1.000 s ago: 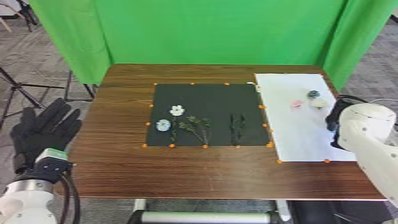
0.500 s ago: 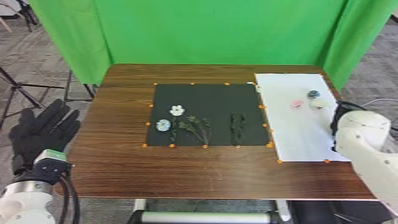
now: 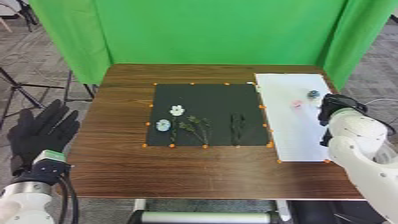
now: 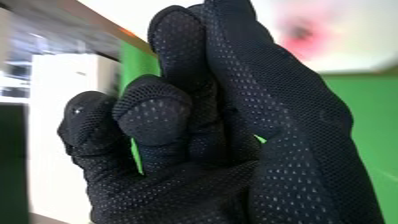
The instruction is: Arrange flowers
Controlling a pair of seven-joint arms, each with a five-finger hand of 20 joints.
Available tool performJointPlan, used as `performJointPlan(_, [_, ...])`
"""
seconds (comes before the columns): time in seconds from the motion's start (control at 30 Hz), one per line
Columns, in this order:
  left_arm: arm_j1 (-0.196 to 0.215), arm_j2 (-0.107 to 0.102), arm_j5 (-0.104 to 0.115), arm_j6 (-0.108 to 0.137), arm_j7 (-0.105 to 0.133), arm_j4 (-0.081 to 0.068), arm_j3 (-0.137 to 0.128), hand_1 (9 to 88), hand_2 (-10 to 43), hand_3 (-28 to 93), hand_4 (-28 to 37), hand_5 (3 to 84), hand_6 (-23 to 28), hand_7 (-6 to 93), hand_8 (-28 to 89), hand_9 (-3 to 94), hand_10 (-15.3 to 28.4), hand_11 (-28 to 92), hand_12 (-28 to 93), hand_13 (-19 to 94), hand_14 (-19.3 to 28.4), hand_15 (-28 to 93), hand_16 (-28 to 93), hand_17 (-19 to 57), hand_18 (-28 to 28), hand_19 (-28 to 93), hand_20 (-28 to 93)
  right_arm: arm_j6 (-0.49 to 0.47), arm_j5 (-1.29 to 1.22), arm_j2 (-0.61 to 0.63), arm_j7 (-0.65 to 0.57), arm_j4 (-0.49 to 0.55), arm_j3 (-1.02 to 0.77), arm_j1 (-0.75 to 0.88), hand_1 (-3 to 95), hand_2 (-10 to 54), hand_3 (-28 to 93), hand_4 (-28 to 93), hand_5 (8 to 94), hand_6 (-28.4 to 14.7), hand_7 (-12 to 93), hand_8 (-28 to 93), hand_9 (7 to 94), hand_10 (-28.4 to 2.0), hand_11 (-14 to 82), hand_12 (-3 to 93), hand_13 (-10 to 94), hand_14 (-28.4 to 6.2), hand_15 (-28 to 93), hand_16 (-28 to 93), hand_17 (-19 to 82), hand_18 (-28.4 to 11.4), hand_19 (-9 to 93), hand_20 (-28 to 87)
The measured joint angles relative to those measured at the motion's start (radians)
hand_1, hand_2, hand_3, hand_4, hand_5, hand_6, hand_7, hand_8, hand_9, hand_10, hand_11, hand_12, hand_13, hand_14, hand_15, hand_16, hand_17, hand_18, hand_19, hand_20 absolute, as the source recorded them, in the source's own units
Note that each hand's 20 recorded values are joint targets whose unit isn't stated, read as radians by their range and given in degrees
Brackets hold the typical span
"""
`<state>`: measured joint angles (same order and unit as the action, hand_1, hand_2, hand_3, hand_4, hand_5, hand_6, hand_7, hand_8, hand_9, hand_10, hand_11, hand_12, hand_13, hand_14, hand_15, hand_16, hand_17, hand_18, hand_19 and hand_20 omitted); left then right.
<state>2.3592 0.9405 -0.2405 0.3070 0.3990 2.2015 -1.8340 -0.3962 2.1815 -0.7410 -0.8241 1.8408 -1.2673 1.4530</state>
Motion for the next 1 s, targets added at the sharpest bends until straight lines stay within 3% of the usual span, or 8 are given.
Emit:
performJointPlan(0.07, [-0.001, 0.0, 0.0, 0.0, -0.002, 0.0, 0.0, 27.2, 9.0, 71, -28.3, 38.7, 7.5, 18.9, -10, 32.2, 14.3, 24, 10, 23, 15.3, 40, -8, -5.8, 13.8, 28, 8, 0.0, 0.012, 0.0, 0.019, 0.033, 0.017, -0.017, 64.1, -9.5, 67, -28, 69.6, -0.7, 46, 16, 82.0, -9.5, 23.7, 58.6, 76, -8.0, 69, 40, 46, -23.9, 93, 40])
performJointPlan(0.2, [-0.005, 0.0, -0.002, -0.001, -0.008, -0.001, 0.003, 27.2, 9.0, 71, -28.3, 38.7, 7.4, 18.9, -10, 32.3, 14.2, 24, 10, 23, 15.2, 40, -8, -5.8, 13.8, 28, 8, -0.024, 0.048, -0.001, 0.004, 0.065, 0.057, -0.066, 60.1, -9.5, 64, -28, 66.9, -4.5, 32, 13, 75.7, -12.3, 16.2, 46.4, 70, -11.3, 69, 38, 41, -25.0, 93, 39])
performJointPlan(0.23, [-0.007, 0.0, -0.002, -0.001, -0.009, -0.002, 0.005, 27.2, 9.0, 71, -28.3, 38.6, 7.4, 19.0, -10, 32.3, 14.2, 24, 10, 23, 15.2, 40, -8, -5.7, 13.8, 28, 8, -0.057, 0.047, -0.003, -0.014, 0.069, 0.056, -0.076, 54.0, -9.5, 69, -28, 64.9, -5.2, 26, 2, 70.0, -15.7, 19.5, 32.2, 68, -12.3, 69, 35, 40, -25.5, 92, 39])
performJointPlan(0.27, [-0.01, 0.0, -0.003, -0.001, -0.011, -0.002, 0.006, 27.1, 8.9, 71, -28.3, 38.6, 7.4, 19.0, -10, 32.3, 14.2, 24, 10, 23, 15.2, 40, -8, -5.7, 13.8, 28, 8, -0.104, 0.037, -0.004, -0.038, 0.073, 0.048, -0.083, 50.9, -9.5, 70, -28, 63.2, -6.3, 21, -5, 65.9, -17.8, 17.7, 24.3, 67, -13.0, 70, 33, 39, -25.9, 92, 38])
performJointPlan(0.43, [-0.019, -0.001, -0.004, -0.001, -0.016, -0.003, 0.008, 27.1, 9.0, 71, -28.3, 38.6, 7.4, 19.0, -10, 32.3, 14.3, 24, 10, 23, 15.3, 40, -8, -5.8, 13.8, 28, 8, -0.358, -0.176, 0.003, -0.151, 0.09, -0.072, -0.061, 45.5, -9.5, 68, -28, 56.1, -9.1, 13, -8, 56.0, -22.4, 9.4, 16.3, 64, -14.3, 68, 29, 37, -27.8, 91, 38])
performJointPlan(0.77, [-0.015, -0.001, -0.003, -0.001, -0.013, -0.003, 0.003, 27.1, 8.9, 71, -28.3, 38.6, 7.4, 18.9, -10, 32.3, 14.3, 24, 10, 23, 15.2, 40, -8, -5.7, 13.7, 28, 8, -0.339, -0.199, 0.049, -0.164, 0.084, -0.121, 0.073, 49.3, -9.5, 69, -28, 56.7, -7.4, 15, -9, 56.0, -20.3, 9.5, 16.1, 64, -13.9, 68, 28, 37, -27.6, 91, 38])
performJointPlan(0.9, [-0.015, -0.002, -0.003, -0.001, -0.01, -0.003, 0.007, 27.1, 8.9, 71, -28.3, 38.6, 7.5, 19.0, -10, 32.3, 14.3, 25, 10, 23, 15.2, 40, -8, -5.7, 13.7, 28, 8, -0.34, -0.199, 0.043, -0.165, 0.056, -0.112, 0.075, 52.7, -9.5, 70, -28, 60.4, -5.4, 18, -9, 61.9, -17.6, 12.4, 16.6, 66, -12.3, 67, 27, 38, -26.6, 90, 37])
performJointPlan(1.0, [-0.015, -0.002, -0.002, -0.001, -0.008, -0.003, 0.007, 27.2, 8.9, 71, -28.3, 38.6, 7.5, 18.9, -10, 32.3, 14.3, 25, 10, 23, 15.2, 40, -8, -5.7, 13.7, 28, 8, -0.337, -0.193, 0.039, -0.158, 0.041, -0.111, 0.078, 55.9, -9.5, 68, -28, 62.6, -4.4, 21, -11, 65.7, -16.1, 14.9, 17.5, 68, -10.4, 65, 34, 38, -25.8, 90, 37])
